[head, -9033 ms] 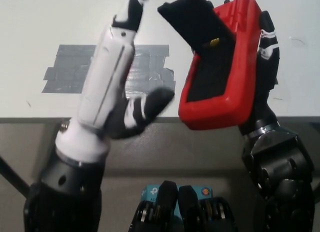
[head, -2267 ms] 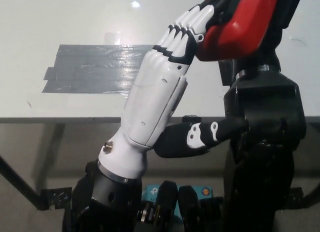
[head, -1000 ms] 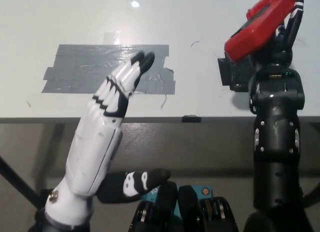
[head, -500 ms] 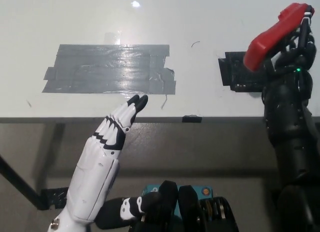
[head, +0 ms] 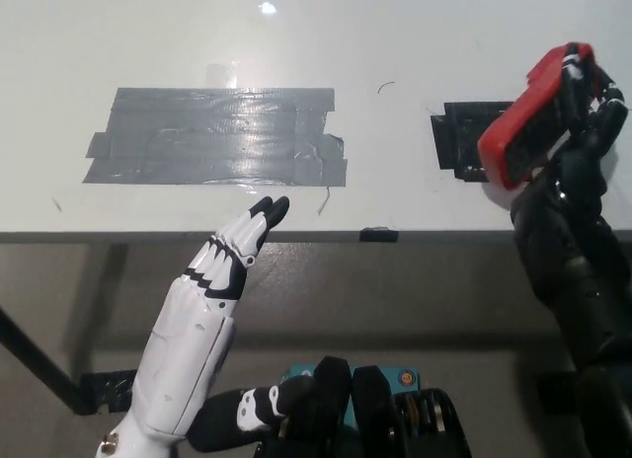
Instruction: The robot first picks the multimeter with right hand and then unfolds the black stand on the back of it using left hand
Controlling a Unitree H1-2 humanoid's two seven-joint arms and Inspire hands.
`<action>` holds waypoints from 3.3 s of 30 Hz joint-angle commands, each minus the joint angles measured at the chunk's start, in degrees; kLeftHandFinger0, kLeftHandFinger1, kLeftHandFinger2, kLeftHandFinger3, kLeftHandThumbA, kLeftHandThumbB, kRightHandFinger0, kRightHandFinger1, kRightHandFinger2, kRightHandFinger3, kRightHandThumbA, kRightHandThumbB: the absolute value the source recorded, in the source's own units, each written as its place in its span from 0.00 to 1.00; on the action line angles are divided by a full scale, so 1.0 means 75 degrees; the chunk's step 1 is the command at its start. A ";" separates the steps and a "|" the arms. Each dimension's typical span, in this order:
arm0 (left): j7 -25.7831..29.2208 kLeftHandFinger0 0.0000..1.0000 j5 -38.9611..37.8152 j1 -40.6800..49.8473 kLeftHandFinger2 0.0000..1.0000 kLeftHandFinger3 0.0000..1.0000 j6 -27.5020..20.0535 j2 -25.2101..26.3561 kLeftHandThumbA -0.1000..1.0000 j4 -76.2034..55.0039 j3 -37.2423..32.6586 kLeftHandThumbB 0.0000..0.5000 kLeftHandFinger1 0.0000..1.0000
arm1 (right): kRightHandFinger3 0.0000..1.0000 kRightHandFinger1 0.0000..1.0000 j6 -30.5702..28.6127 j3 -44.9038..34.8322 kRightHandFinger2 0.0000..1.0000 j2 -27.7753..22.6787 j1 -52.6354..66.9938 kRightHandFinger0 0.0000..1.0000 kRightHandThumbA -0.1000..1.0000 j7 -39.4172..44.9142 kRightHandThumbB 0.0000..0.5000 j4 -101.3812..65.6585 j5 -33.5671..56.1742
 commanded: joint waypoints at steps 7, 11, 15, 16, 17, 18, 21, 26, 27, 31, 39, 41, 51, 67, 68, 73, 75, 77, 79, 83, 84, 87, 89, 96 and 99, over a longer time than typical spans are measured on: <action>0.0308 1.00 -0.0305 0.0021 1.00 1.00 -0.0518 0.0163 1.00 -0.0091 0.0096 0.56 1.00 | 0.57 0.05 -0.0720 0.2800 0.44 -0.0888 -0.1608 0.00 0.05 -0.0720 0.51 0.0726 -0.4159; 0.0332 1.00 -0.0254 0.0004 1.00 1.00 -0.0508 0.0180 1.00 -0.0077 0.0134 0.55 1.00 | 0.96 0.49 -0.0272 0.2883 0.81 -0.0975 -0.1593 0.33 0.42 0.0633 0.71 0.0676 -0.3580; 0.0343 1.00 -0.0368 0.0050 1.00 1.00 -0.0500 0.0184 1.00 -0.0073 0.0121 0.58 1.00 | 1.00 1.00 -0.0211 0.3189 1.00 -0.1220 -0.1431 1.00 0.65 0.1917 0.94 0.0487 -0.3432; 0.0312 1.00 -0.0395 0.0059 1.00 1.00 -0.0476 0.0204 1.00 -0.0086 0.0118 0.59 1.00 | 1.00 1.00 -0.0174 0.3185 1.00 -0.1249 -0.1365 1.00 0.70 0.2022 0.98 0.0404 -0.3386; 0.0300 1.00 -0.0395 0.0061 1.00 1.00 -0.0463 0.0211 1.00 -0.0095 0.0120 0.59 1.00 | 1.00 1.00 -0.0156 0.3182 1.00 -0.1267 -0.1319 1.00 0.71 0.2032 0.98 0.0326 -0.3385; 0.0265 1.00 -0.0407 0.0030 1.00 1.00 -0.0412 0.0208 1.00 -0.0119 0.0120 0.59 1.00 | 1.00 1.00 -0.0175 0.3148 1.00 -0.1301 -0.1284 1.00 0.73 0.2025 0.97 0.0227 -0.3378; 0.0305 1.00 -0.0396 0.0034 1.00 1.00 -0.0448 0.0167 1.00 -0.0082 0.0112 0.59 1.00 | 1.00 1.00 -0.0061 0.2900 1.00 -0.1349 -0.1123 1.00 0.72 0.2079 0.90 -0.0272 -0.3330; 0.0315 1.00 -0.0388 0.0064 1.00 1.00 -0.0506 0.0157 1.00 -0.0025 0.0111 0.58 1.00 | 1.00 1.00 0.0177 0.2546 1.00 -0.1406 -0.0878 1.00 0.83 0.2018 0.89 -0.1118 -0.3619; 0.0326 1.00 -0.0378 0.0071 1.00 1.00 -0.0532 0.0156 1.00 -0.0020 0.0113 0.57 1.00 | 1.00 1.00 0.0229 0.2466 1.00 -0.1446 -0.0820 1.00 0.85 0.1964 0.89 -0.1399 -0.3701; 0.0384 1.00 -0.0328 -0.0006 1.00 1.00 -0.0656 0.0154 1.00 0.0069 0.0149 0.55 1.00 | 1.00 1.00 0.0476 0.2150 1.00 -0.1524 -0.0734 1.00 0.90 0.2157 0.90 -0.2131 -0.3761; 0.0434 1.00 -0.0477 -0.0515 1.00 1.00 -0.0704 0.0187 1.00 0.0448 0.0288 0.54 1.00 | 1.00 1.00 0.1185 0.1411 1.00 -0.1851 -0.0065 1.00 0.97 0.2793 0.87 -0.6066 -0.4005; 0.0429 1.00 -0.0610 -0.0754 1.00 1.00 -0.0614 0.0231 1.00 0.0658 0.0383 0.58 1.00 | 1.00 1.00 0.1575 0.1324 1.00 -0.1874 0.0234 1.00 0.99 0.2827 0.90 -0.7522 -0.4166; 0.0589 1.00 -0.1505 -0.1257 1.00 1.00 -0.0842 0.0900 1.00 0.2483 0.1077 0.36 1.00 | 1.00 1.00 0.1350 0.1273 1.00 -0.1972 0.3191 1.00 0.99 0.3296 0.87 -1.2467 -0.4812; 0.0433 1.00 -0.2305 -0.0527 1.00 1.00 -0.1009 0.0861 1.00 0.4125 0.1471 0.37 1.00 | 1.00 1.00 -0.0101 0.1822 1.00 -0.0815 0.6703 1.00 0.84 0.2984 0.78 -1.1168 -0.4693; 0.0409 1.00 -0.2373 -0.0356 1.00 1.00 -0.1027 0.0845 1.00 0.4133 0.1479 0.39 1.00 | 1.00 1.00 -0.0352 0.1852 1.00 -0.0685 0.6822 1.00 0.83 0.2962 0.77 -1.0662 -0.4739; 0.0410 1.00 -0.2602 0.0569 1.00 1.00 -0.1129 0.0885 1.00 0.4094 0.1496 0.41 1.00 | 1.00 1.00 -0.0694 0.1887 1.00 -0.0613 0.7408 1.00 0.79 0.3267 0.77 -0.9019 -0.4887; 0.0393 1.00 -0.2685 0.0786 1.00 1.00 -0.1104 0.0936 1.00 0.4101 0.1508 0.40 1.00 | 1.00 1.00 -0.0577 0.1859 1.00 -0.0569 0.7498 1.00 0.78 0.3507 0.77 -0.8684 -0.4557; 0.0357 1.00 -0.2786 0.0909 1.00 1.00 -0.1032 0.0937 1.00 0.4108 0.1505 0.47 1.00 | 1.00 1.00 -0.0407 0.1847 1.00 -0.0511 0.7596 1.00 0.77 0.3689 0.75 -0.8660 -0.4335; 0.0343 1.00 -0.2790 0.1002 1.00 1.00 -0.1075 0.0934 1.00 0.4166 0.1448 0.47 1.00 | 1.00 1.00 -0.0455 0.1827 1.00 -0.0482 0.7677 1.00 0.76 0.3804 0.75 -0.8529 -0.4253; 0.0344 1.00 -0.2781 0.1118 1.00 1.00 -0.1210 0.0918 1.00 0.4326 0.1332 0.48 1.00 | 1.00 1.00 -0.0425 0.1773 1.00 -0.0466 0.7843 1.00 0.76 0.3921 0.76 -0.8459 -0.4290; 0.0373 1.00 -0.2750 0.1142 1.00 1.00 -0.1261 0.0893 1.00 0.4368 0.1298 0.47 1.00 | 1.00 1.00 -0.0443 0.1753 1.00 -0.0479 0.7879 1.00 0.75 0.3934 0.75 -0.8429 -0.4342; 0.0429 1.00 -0.2689 0.1159 1.00 1.00 -0.1330 0.0881 1.00 0.4422 0.1254 0.46 1.00 | 1.00 1.00 -0.0447 0.1692 1.00 -0.0461 0.7917 1.00 0.72 0.4009 0.73 -0.8370 -0.4314; 0.0461 1.00 -0.2663 0.1146 1.00 1.00 -0.1391 0.0898 1.00 0.4439 0.1249 0.44 1.00 | 1.00 1.00 -0.0454 0.1664 1.00 -0.0444 0.7913 1.00 0.72 0.4055 0.73 -0.8334 -0.4320; 0.0472 1.00 -0.2611 0.1180 1.00 1.00 -0.1379 0.0909 1.00 0.4459 0.1237 0.44 1.00 | 1.00 1.00 -0.0407 0.1640 1.00 -0.0459 0.7992 1.00 0.70 0.4159 0.67 -0.8473 -0.4631; 0.0494 1.00 -0.2572 0.1131 1.00 1.00 -0.1390 0.0917 1.00 0.4466 0.1253 0.43 1.00 | 1.00 1.00 -0.0345 0.1613 1.00 -0.0442 0.7959 1.00 0.70 0.4224 0.67 -0.8501 -0.4632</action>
